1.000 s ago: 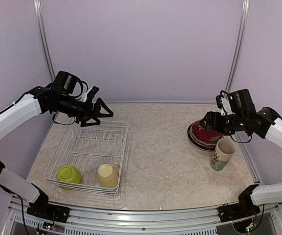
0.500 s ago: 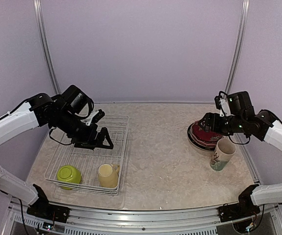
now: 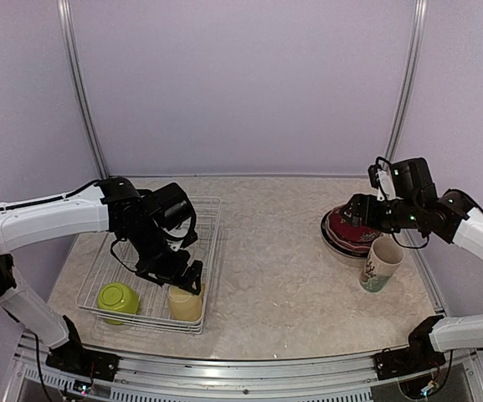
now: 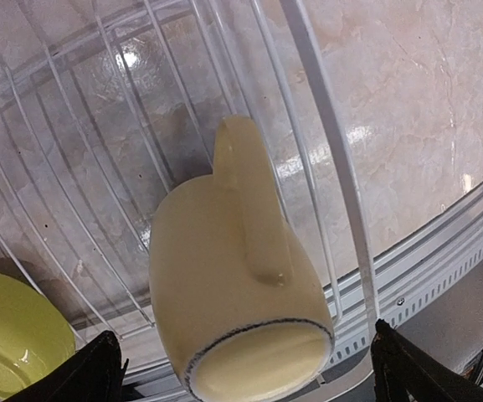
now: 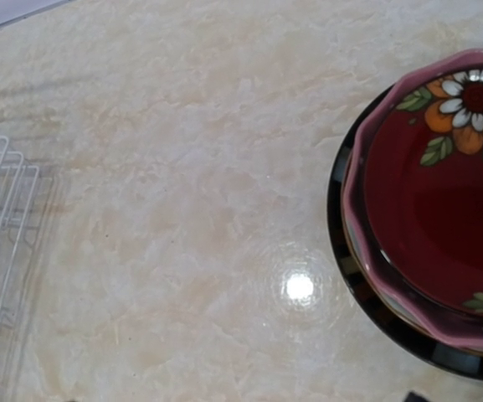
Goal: Unload the mixed dishes from the dish rack
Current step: Grab the cup from the dish rack.
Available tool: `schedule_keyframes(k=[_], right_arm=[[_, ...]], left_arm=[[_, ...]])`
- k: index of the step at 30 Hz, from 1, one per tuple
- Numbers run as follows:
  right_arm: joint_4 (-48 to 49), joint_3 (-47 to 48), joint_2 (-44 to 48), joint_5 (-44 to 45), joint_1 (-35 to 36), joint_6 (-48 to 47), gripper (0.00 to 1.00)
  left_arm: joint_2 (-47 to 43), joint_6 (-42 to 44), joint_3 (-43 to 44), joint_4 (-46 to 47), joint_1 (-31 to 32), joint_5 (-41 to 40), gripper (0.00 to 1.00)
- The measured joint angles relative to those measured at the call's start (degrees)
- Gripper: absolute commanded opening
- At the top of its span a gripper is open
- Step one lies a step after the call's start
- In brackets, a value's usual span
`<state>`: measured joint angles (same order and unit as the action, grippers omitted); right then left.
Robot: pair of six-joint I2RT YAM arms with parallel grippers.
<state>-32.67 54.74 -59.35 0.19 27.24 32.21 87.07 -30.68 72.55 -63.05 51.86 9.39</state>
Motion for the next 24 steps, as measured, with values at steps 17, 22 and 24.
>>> schedule_keyframes(k=[17, 22, 24], right_arm=[[0.0, -1.1, 0.3, 0.0, 0.0, 0.0, 0.8], [0.1, -1.2, 0.3, 0.0, 0.0, 0.0, 0.8], [0.1, -1.3, 0.3, 0.0, 0.0, 0.0, 0.8]], left_arm=[[2.9, -3.4, -3.0, 0.5, 1.5, -1.2, 0.84], [2.9, -4.0, -3.2, 0.6, 1.7, -1.8, 0.9], [2.9, -4.1, -3.2, 0.6, 1.9, -2.3, 0.9]])
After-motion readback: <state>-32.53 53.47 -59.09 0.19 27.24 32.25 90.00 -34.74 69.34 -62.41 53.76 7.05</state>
